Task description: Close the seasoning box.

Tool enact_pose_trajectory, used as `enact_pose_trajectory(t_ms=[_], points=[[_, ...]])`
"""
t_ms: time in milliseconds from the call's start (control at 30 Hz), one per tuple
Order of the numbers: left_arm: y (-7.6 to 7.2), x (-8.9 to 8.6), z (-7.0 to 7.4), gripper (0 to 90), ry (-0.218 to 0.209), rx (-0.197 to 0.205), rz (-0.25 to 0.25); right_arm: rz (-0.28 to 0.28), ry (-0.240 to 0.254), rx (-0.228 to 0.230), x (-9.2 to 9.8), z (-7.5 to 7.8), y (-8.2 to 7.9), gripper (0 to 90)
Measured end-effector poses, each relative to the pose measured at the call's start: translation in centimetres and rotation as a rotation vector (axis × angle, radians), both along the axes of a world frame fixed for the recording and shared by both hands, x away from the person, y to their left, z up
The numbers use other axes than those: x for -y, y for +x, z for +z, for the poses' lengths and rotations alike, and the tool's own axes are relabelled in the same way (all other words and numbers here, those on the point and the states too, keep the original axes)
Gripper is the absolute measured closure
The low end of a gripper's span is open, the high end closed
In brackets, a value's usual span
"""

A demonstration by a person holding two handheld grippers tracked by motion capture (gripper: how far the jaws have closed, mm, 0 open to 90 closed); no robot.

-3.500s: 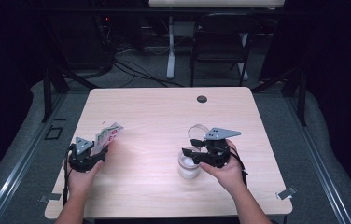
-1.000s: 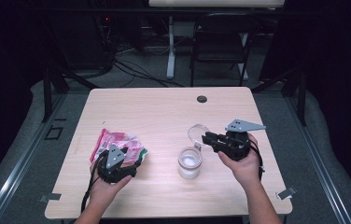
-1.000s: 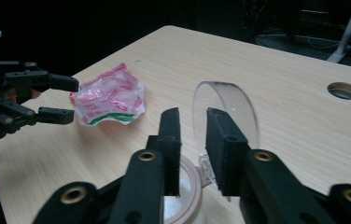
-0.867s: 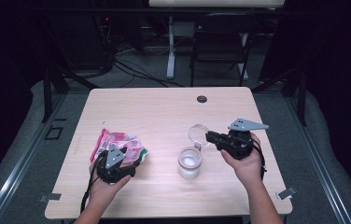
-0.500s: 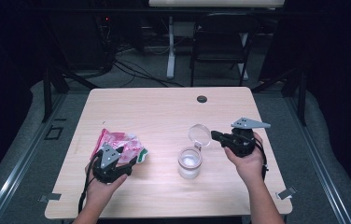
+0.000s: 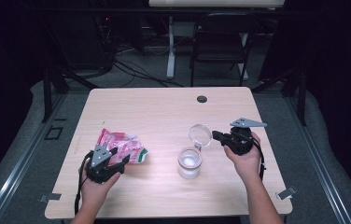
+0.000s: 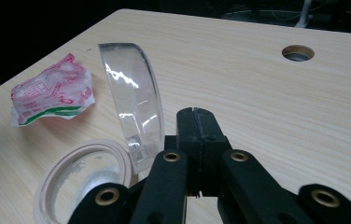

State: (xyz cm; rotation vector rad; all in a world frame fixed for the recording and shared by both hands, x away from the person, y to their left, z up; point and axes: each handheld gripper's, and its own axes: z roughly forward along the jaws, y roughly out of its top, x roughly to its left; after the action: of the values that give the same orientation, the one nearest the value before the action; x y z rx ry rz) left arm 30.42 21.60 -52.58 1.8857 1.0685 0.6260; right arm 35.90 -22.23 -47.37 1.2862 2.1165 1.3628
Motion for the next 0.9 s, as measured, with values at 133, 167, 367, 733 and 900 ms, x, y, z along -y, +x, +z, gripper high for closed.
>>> enact_pose_trajectory(t_ms=[133, 167, 367, 733, 900], points=[[0.0, -0.5, -0.1, 43.3, -0.012, -0.010, 0.021, 0.002, -0.003, -0.006, -0.1, -0.2, 0.3, 90.0], [0.0, -0.5, -0.2, 43.4, -0.010, -0.010, 0.021, 0.003, -0.004, -0.006, -0.1, -0.3, 0.3, 90.0], [-0.2, -0.6, -0.2, 44.6, -0.017, -0.014, 0.020, -0.004, -0.007, -0.010, -0.3, -0.7, 0.7, 90.0], [-0.4, -0.7, -0.2, 44.9, -0.010, -0.017, 0.022, 0.015, -0.011, -0.018, -0.9, -1.0, 1.1, 90.0], [-0.4, -0.7, -0.3, 44.8, -0.004, -0.018, 0.021, 0.017, -0.006, -0.019, -0.9, -1.0, 1.1, 90.0]])
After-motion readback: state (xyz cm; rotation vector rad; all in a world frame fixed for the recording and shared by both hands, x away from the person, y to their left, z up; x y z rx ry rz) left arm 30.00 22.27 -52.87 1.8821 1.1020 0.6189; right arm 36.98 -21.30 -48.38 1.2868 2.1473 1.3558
